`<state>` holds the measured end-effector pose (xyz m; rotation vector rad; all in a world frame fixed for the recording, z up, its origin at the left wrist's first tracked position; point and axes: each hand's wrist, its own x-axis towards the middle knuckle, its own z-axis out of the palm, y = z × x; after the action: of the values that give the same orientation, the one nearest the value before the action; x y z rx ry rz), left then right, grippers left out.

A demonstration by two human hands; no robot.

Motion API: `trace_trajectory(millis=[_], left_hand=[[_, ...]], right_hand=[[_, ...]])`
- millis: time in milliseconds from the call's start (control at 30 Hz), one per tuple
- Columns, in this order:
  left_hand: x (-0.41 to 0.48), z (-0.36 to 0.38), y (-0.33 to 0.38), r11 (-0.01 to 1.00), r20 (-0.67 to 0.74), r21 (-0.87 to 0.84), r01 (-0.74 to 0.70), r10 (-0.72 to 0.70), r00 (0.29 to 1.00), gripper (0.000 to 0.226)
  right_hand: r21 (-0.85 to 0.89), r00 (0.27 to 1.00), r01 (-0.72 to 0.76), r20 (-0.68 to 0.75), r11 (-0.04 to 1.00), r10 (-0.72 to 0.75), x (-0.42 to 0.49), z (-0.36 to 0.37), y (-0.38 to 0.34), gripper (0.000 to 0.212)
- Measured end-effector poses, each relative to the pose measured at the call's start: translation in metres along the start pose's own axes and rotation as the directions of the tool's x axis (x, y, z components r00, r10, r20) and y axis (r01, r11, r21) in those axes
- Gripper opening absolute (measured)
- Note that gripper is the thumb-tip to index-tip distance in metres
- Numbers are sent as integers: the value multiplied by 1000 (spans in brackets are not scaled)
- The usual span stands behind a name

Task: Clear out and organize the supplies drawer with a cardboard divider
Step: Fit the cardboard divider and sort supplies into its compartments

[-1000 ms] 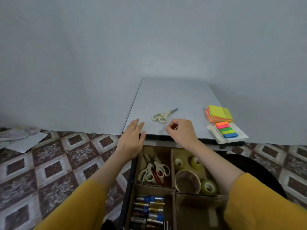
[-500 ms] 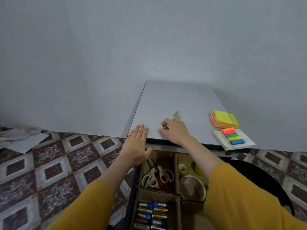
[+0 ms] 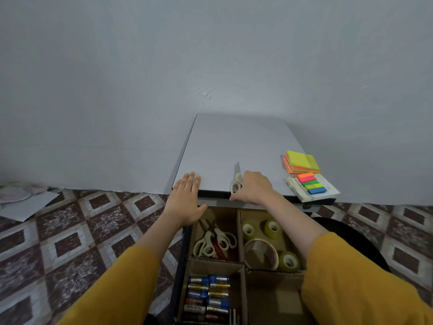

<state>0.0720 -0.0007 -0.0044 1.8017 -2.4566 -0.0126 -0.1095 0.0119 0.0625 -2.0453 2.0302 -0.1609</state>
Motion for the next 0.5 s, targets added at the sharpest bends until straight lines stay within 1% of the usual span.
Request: trace_trajectory(millis=[33, 67, 133, 167, 200, 233, 300, 333, 367, 433, 500], left_hand=[[-1, 0, 1, 1000, 0, 5, 5, -5, 1000, 77], [-3, -1, 3, 1000, 1, 6, 10, -10, 1000, 78], [-9, 0, 6, 1000, -19, -25, 6, -7, 1000, 79], [-14, 3, 5, 998, -42, -70, -7, 4, 999, 78], [-22, 7, 5, 990, -100, -141, -31, 17, 995, 74], [-30, 14, 4, 977, -194, -203, -69, 29, 981, 68], [-51, 33, 3, 960, -298, -265, -88, 5, 955, 57], [-61, 43, 3, 953, -288, -295, -65, -24, 957, 54], [-70, 52, 2, 947, -239, -321, -33, -48, 970, 53], [-80, 70, 1, 937, -97, -350, 15, -52, 994, 54], [-78, 80, -2, 931, -32, -363, 33, -48, 998, 56]], right_hand=[[-51, 999, 14, 34, 999, -12, -7, -4, -1, 33], [-81, 998, 26, 58, 996, -21, -15, -8, -2, 35], [-87, 995, 55, 82, 995, -48, -30, -9, -1, 39], [-66, 993, 69, 101, 995, -62, -37, -7, 0, 39], [-20, 990, 73, 123, 997, -70, -45, -3, 2, 39], [45, 986, 68, 147, 997, -74, -52, 1, 6, 37], [166, 972, 47, 218, 985, -83, -64, 17, 15, 33], [200, 966, 45, 242, 979, -94, -69, 28, 19, 32], [210, 960, 45, 261, 977, -100, -73, 39, 22, 31], [221, 949, 38, 299, 974, -105, -75, 59, 24, 28], [250, 940, 7, 329, 968, -92, -70, 74, 24, 27]])
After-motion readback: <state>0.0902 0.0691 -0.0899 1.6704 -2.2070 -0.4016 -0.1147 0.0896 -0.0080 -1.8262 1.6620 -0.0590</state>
